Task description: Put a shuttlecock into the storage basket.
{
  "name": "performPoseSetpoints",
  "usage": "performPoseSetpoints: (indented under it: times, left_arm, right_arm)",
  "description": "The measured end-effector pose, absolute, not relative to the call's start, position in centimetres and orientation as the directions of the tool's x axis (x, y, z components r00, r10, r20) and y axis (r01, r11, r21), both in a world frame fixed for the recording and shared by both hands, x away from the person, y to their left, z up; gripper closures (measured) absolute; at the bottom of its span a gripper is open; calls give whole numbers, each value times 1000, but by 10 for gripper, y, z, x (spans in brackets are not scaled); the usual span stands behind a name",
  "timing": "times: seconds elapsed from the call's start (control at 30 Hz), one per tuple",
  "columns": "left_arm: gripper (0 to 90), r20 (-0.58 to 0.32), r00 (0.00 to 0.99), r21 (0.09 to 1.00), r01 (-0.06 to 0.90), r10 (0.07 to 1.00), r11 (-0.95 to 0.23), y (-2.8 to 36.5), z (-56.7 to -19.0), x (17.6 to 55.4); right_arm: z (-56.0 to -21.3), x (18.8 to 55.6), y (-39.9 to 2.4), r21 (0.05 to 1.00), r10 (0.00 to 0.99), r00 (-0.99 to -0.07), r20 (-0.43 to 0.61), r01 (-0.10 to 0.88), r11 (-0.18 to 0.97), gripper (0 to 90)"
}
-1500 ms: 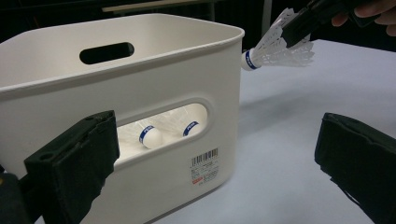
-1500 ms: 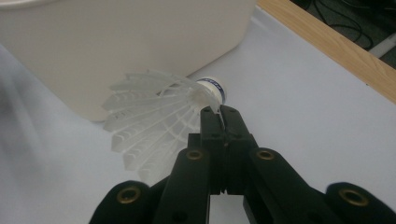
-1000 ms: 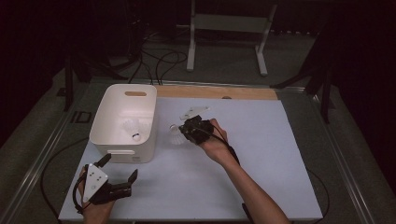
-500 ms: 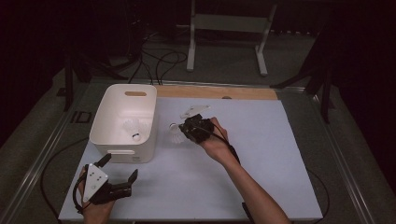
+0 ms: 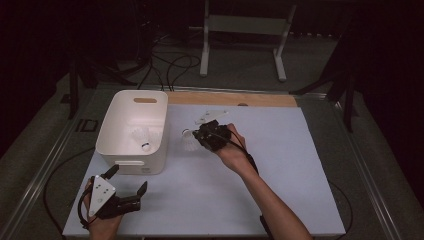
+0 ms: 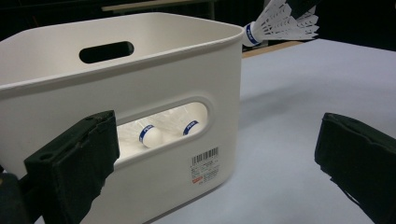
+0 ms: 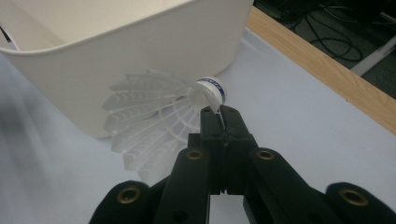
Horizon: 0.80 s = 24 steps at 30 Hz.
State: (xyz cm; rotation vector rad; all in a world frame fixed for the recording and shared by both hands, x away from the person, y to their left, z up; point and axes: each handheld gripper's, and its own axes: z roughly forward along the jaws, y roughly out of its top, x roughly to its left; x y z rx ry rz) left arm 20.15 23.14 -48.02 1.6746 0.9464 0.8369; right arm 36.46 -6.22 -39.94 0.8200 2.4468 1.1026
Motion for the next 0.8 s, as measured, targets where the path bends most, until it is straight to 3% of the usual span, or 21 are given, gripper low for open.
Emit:
performPoseSetpoints:
  times: [0.8]
  left_arm:
    - [4,89,456,960,197,886,-198,231,-480,201]
  right_arm:
    - [-387,364,-63,781,628,-776,-48,362,508,899]
